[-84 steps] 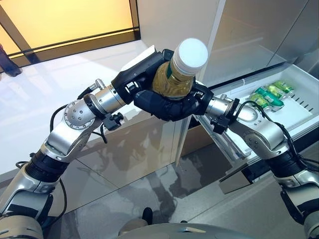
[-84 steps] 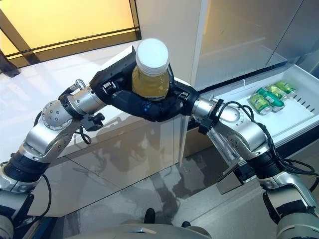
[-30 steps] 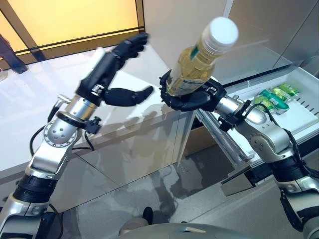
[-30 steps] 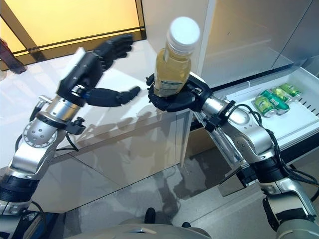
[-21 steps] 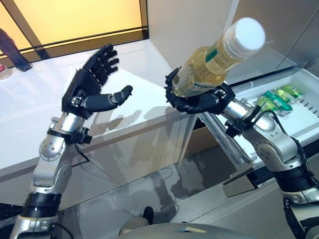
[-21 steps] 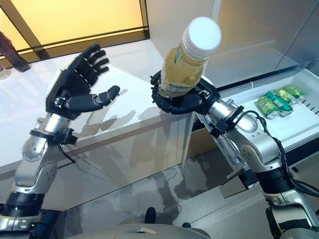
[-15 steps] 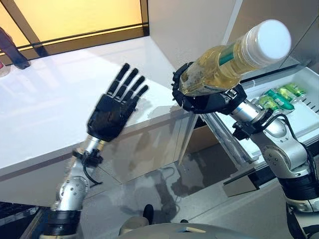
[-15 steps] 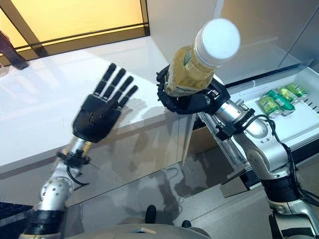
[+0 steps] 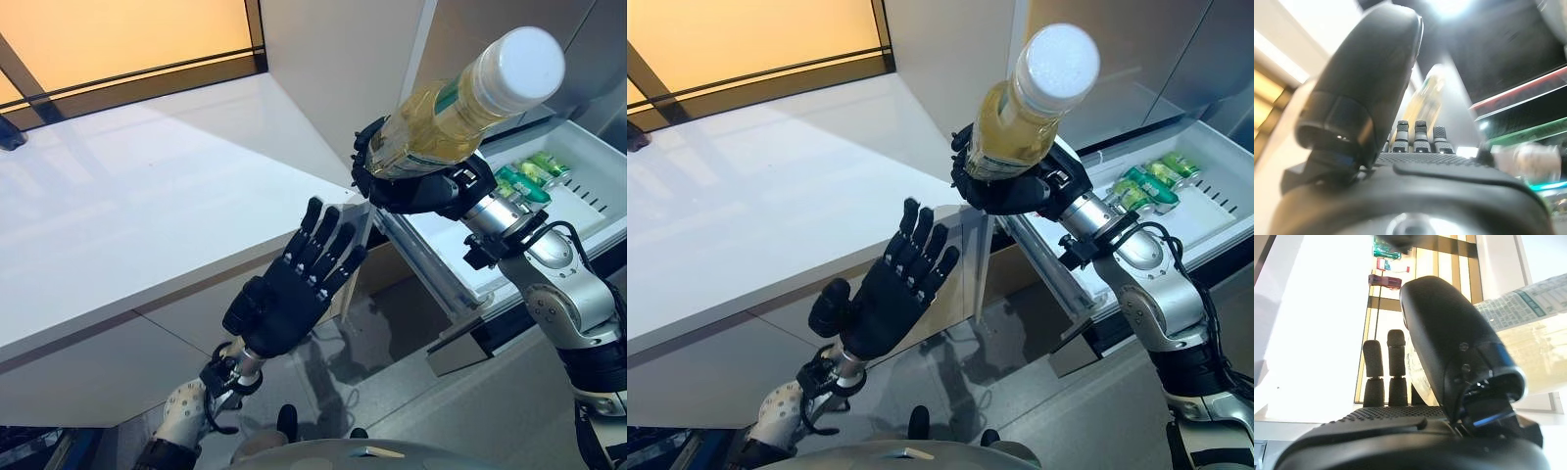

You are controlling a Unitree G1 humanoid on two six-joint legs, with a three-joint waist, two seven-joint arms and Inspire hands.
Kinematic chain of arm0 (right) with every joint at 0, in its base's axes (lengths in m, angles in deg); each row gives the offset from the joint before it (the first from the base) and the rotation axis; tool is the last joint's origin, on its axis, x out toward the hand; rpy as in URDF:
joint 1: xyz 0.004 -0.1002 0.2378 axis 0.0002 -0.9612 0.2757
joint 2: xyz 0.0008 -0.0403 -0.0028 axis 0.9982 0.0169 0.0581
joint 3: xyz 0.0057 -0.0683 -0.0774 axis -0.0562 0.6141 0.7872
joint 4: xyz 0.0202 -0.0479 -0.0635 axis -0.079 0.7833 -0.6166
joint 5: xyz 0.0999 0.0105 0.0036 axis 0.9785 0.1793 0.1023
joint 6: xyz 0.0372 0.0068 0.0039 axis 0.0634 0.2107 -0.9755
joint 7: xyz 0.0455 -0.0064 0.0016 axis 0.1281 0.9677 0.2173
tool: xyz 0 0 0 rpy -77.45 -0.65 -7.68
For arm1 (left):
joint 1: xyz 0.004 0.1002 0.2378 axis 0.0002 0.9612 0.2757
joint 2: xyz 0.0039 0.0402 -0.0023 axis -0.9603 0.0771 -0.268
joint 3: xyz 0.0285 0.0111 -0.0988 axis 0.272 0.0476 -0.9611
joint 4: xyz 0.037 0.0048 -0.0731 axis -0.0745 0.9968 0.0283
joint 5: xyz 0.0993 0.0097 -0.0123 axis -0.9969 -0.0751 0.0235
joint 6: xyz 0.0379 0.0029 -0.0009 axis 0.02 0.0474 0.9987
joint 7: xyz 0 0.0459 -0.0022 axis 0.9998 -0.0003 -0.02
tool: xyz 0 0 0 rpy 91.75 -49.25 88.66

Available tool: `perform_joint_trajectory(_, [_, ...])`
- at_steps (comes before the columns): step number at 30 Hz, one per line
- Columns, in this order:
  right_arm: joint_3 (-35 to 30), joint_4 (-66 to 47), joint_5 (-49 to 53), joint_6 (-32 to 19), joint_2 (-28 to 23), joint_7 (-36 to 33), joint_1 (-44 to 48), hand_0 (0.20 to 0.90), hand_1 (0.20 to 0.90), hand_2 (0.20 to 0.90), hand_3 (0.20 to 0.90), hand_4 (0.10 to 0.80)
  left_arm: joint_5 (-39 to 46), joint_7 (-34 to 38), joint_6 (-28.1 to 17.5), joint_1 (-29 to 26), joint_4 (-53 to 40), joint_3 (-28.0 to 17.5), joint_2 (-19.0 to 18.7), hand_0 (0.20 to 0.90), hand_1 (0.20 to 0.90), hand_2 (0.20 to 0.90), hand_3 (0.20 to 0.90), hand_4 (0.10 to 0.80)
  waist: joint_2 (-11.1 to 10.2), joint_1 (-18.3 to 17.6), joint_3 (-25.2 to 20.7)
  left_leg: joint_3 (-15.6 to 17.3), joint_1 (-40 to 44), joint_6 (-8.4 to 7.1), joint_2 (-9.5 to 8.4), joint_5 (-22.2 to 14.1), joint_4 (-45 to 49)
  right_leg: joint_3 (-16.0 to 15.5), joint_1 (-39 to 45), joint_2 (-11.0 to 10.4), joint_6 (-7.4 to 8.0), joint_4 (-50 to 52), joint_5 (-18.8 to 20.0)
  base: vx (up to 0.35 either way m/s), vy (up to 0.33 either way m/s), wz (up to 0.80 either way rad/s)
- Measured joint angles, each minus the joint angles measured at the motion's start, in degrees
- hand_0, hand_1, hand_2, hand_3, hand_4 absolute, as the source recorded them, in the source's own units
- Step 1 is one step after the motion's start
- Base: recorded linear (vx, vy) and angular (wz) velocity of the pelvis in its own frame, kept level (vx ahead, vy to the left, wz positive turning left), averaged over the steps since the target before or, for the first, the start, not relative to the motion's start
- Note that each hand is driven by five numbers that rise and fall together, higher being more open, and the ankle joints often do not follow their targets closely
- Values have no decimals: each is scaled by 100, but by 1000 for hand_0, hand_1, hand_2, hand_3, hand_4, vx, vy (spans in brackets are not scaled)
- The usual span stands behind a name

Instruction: Put drinks into fridge and close the fridge

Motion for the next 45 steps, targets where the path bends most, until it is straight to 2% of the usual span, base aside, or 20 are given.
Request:
perform_joint_trajectory(5, [-70,1,274,4,-15,144,-158,300,300,300,200,100,-952,-339,166,363,1398,-312,150,900,900,900,900,800,-65,-4,27,12,-54,5,-2,-4,1,16,-59,-17,1,0,1,-6,5,0])
perform_joint_trajectory(8, [-177,1,426,32,-18,286,-283,300,300,300,200,100,-1502,-340,136,443,1800,-419,187,900,900,900,900,800,-101,8,39,22,-69,7,-3,-4,1,21,-84,-21,1,0,1,4,9,-2])
perform_joint_trajectory(14, [-499,-18,873,307,-43,548,-747,300,300,300,200,100,-2561,427,-502,485,2454,-521,296,900,900,900,900,800,-142,-42,29,141,-62,24,-1,-30,-2,126,-116,-24,25,0,22,4,20,-9])
perform_joint_trajectory(20, [-843,-91,1365,799,-42,721,-1388,300,300,300,200,100,-3943,2066,-1629,380,3067,-433,148,900,900,900,900,800,-180,-210,21,282,-61,32,13,-51,-2,267,-177,-25,35,0,43,-6,29,-11])
perform_joint_trajectory(22, [-909,-101,1365,900,-42,786,-1468,300,300,300,200,100,-4449,2483,-2048,223,3383,-439,112,900,900,900,900,800,-186,-327,20,313,-68,39,12,-56,-3,294,-198,-26,41,1,52,0,40,-10])
perform_joint_trajectory(28, [-1082,-433,1305,918,-40,1052,-1818,300,300,300,200,100,-5538,3519,-2800,-190,4320,-432,76,900,900,900,900,800,-242,-559,-14,528,-36,53,29,-96,-4,496,-253,-22,63,1,87,2,26,-18])
perform_joint_trajectory(32, [-1130,-513,1113,877,-32,1106,-1981,300,300,300,200,100,-5999,3913,-3102,-259,4614,-425,84,900,900,900,900,800,-328,-637,-76,654,-39,40,68,-113,-9,619,-313,-6,65,1,125,5,16,-19])
perform_joint_trajectory(35, [-1397,-481,724,774,-32,1050,-2395,300,300,300,200,100,-6073,4124,-3205,-268,4749,-406,85,900,900,900,900,800,-390,-701,-124,753,-20,26,93,-134,-23,717,-335,9,70,0,134,24,10,-16])
perform_joint_trajectory(38, [-1602,-461,301,596,-43,948,-2631,300,300,300,200,100,-6170,4233,-3236,-248,4812,-396,89,900,900,900,900,800,-390,-786,-129,855,22,31,95,-161,-25,785,-332,7,72,0,135,35,9,-19])
perform_joint_trajectory(40, [-1641,-267,9,304,-94,811,-2663,300,300,300,200,100,-6258,4291,-3253,-250,4957,-391,80,900,900,900,900,800,-392,-913,-181,949,47,39,101,-192,-26,912,-356,9,82,0,146,73,13,-25])
perform_joint_trajectory(45, [-1757,-40,-425,224,-646,498,-2647,300,300,300,200,100,-6277,4395,-3348,-270,5159,-385,87,900,900,900,900,800,-389,-1001,-202,1042,65,47,105,-210,-21,1037,-391,14,90,0,189,81,-6,-14])
